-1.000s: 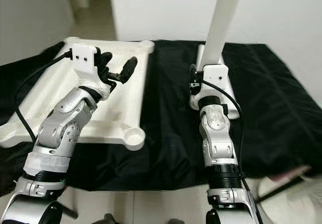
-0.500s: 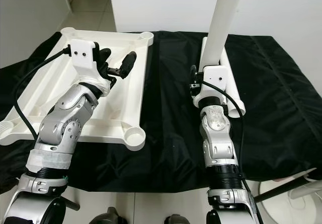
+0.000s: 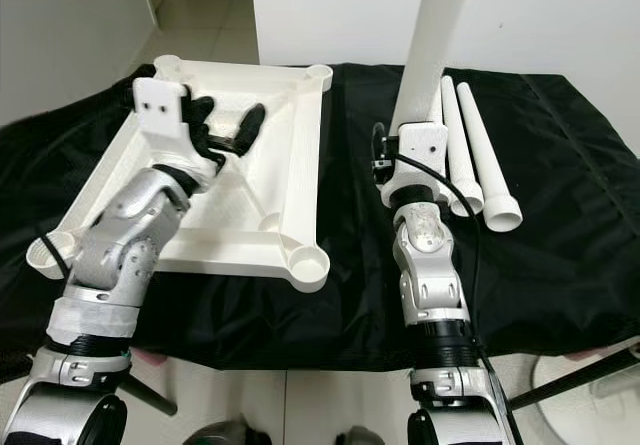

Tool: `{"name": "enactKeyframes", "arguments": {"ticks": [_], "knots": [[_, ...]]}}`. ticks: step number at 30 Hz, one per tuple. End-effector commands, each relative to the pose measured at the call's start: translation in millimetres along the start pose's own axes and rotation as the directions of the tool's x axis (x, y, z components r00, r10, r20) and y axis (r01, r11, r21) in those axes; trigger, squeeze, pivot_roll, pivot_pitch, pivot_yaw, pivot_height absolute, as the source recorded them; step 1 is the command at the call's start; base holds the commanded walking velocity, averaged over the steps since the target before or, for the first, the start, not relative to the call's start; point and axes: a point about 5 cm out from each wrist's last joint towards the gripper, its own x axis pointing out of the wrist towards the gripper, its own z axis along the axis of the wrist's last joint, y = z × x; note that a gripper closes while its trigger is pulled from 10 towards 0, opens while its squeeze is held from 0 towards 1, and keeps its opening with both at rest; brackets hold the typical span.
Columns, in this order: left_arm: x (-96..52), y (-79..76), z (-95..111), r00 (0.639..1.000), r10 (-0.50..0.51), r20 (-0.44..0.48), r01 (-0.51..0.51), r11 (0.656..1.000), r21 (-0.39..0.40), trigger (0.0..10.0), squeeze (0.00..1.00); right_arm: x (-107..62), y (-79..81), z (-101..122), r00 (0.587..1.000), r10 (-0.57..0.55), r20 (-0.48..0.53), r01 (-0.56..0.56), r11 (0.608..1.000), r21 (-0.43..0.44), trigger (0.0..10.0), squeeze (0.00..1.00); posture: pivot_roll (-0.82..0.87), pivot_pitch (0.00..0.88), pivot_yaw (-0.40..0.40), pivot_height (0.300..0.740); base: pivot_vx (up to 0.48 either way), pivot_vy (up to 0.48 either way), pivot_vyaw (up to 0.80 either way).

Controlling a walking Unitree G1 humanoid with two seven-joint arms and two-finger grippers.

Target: Building children table

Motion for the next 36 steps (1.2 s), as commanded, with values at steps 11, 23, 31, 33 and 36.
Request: {"name": "enactKeyframes", "arguments": {"ticks": [11, 23, 31, 33, 36], "knots": [[-0.5, -6.9, 2.2, 0.999, -0.043, 0.011, 0.042, 0.996, 0.085, 10.0, 0.00, 1.3, 2.6, 1.3, 1.000, 0.014, 0.010, -0.014, 1.000, -0.007, 10.0, 0.00, 0.05, 0.000, 0.010, 0.740, 0.000, 0.000, 0.00], [-1.1, -8.8, -0.1, 0.999, -0.035, 0.004, 0.035, 0.997, 0.068, 10.0, 0.00, 1.6, 5.4, 0.3, 1.000, 0.029, 0.006, -0.029, 1.000, -0.006, 10.0, 0.00, 0.06, 0.000, 0.006, 0.740, 0.000, -0.221, 0.00], [-1.6, -7.3, 1.0, 1.000, -0.027, 0.015, 0.026, 0.998, 0.065, 10.0, 0.00, 1.1, 6.8, -0.7, 0.999, 0.033, 0.003, -0.033, 0.999, -0.004, 10.0, 0.00, 0.06, 0.000, 0.012, 0.740, 0.000, 0.000, 0.00], [-1.9, -6.3, 0.8, 1.000, -0.028, 0.014, 0.027, 0.999, 0.045, 10.0, 0.00, 0.9, 8.0, -0.7, 0.999, 0.034, 0.004, -0.034, 0.999, -0.001, 10.0, 0.00, 0.06, 0.000, 0.015, 0.740, 0.000, 0.000, 0.00], [-1.9, -5.5, 0.9, 1.000, -0.028, 0.010, 0.028, 0.999, 0.028, 10.0, 0.00, 0.3, 8.6, -0.9, 0.999, 0.033, 0.004, -0.033, 0.999, 0.001, 10.0, 0.00, 0.06, 0.000, 0.018, 0.740, 0.000, 0.000, 0.00]]}}
